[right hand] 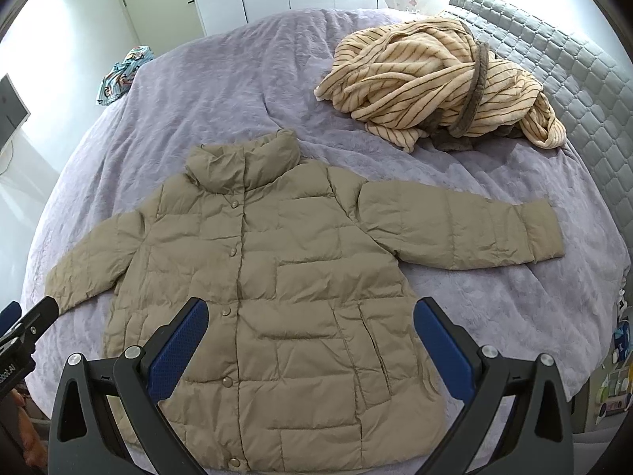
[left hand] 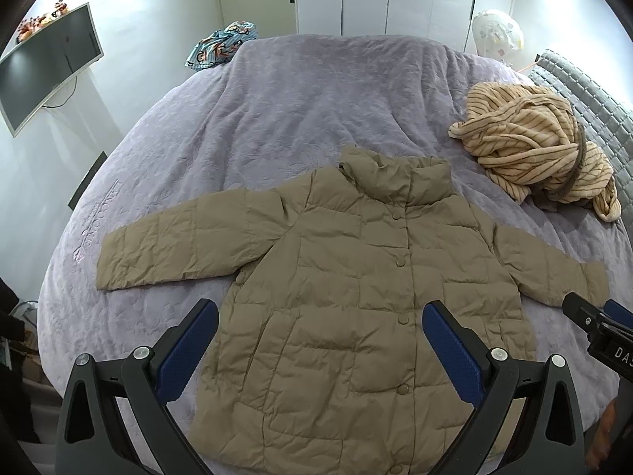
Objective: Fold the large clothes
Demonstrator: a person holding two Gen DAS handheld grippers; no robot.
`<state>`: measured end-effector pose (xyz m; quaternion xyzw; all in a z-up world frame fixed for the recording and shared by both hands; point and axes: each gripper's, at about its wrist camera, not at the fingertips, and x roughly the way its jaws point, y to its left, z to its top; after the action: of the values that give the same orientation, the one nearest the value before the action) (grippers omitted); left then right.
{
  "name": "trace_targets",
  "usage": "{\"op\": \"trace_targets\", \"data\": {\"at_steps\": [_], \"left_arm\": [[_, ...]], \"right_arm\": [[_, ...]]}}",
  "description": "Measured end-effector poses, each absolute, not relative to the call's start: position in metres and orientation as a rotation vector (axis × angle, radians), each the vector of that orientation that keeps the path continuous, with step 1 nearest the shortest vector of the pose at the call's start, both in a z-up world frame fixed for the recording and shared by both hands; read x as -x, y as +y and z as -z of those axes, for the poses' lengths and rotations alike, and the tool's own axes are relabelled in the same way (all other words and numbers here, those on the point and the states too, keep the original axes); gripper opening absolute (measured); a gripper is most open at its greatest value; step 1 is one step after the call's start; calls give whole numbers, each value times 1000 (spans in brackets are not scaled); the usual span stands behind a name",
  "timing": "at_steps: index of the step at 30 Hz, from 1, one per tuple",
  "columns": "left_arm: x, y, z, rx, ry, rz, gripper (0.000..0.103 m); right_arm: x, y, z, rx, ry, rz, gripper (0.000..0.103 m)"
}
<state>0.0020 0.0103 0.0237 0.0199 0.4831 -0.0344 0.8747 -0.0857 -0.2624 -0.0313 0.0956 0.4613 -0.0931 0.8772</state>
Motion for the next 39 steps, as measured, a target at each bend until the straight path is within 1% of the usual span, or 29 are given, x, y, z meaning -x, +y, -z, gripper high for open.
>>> {"op": "trace_targets", "data": {"at_steps": [39], "left_arm": [[-9, 13, -24, -42, 1007, 67, 103]], "right_arm": [[84, -265, 30, -200, 956, 199, 103]]}}
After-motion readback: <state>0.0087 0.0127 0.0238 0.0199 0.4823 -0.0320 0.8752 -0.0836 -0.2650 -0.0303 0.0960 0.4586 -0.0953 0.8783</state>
